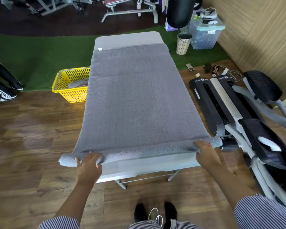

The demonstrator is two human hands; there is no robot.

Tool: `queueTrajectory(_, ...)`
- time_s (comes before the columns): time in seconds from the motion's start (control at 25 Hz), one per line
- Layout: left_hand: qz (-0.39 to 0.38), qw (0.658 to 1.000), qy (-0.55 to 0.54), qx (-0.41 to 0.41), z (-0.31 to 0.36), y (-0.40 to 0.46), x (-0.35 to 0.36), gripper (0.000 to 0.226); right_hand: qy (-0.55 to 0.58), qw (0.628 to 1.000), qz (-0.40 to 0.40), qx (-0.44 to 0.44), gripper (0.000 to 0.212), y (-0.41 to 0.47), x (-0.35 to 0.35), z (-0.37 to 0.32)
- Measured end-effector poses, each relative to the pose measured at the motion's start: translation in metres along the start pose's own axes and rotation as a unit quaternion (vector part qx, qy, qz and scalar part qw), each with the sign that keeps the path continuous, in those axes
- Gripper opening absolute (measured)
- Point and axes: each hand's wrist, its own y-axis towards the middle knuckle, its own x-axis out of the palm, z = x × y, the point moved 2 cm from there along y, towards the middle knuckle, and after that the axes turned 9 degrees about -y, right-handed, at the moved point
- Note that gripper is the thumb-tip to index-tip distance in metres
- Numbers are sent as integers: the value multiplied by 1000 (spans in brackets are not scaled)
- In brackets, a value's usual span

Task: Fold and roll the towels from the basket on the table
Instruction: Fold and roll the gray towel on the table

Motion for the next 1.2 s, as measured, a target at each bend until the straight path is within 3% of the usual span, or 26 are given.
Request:
queueTrajectory(0.12, 11, 1000, 1, -10, 10, -2, -6, 34, -26, 999, 18, 16, 42, -1, -7, -3)
queueTrajectory(0.24, 45, 997, 57, 35, 9, -5, -16, 15, -81, 996, 31, 29, 29, -4, -16, -4)
queueTrajectory(0.36, 35, 993, 90, 66, 2, -3, -18, 33, -117, 993, -9, 23, 20, -2, -22, 1)
queueTrajectory(0.52, 81, 991, 83, 61, 12, 3, -17, 25, -120, 991, 57, -5, 23, 9, -29, 1)
queueTrajectory(0.68, 72, 997, 26, 32, 22, 6, -8, 7, -62, 997, -42, 3, 37, 6, -10, -3)
queueTrajectory(0.8, 15, 998, 34, 41, 16, 4, 3, 26, -49, 997, -51, -7, 52, 3, -10, -4)
queueTrajectory(0.88, -11, 999, 27, 39, 12, 6, 7, 39, -48, 998, -41, -14, 51, 4, -9, -4)
queueTrajectory(1.04, -8, 998, 50, 32, 20, 3, -7, 23, -77, 997, -6, -6, 42, 3, -13, -2)
queueTrajectory(1.2, -5, 993, 72, 91, 7, 7, -17, 31, -132, 988, -74, -31, 39, 7, -22, 5)
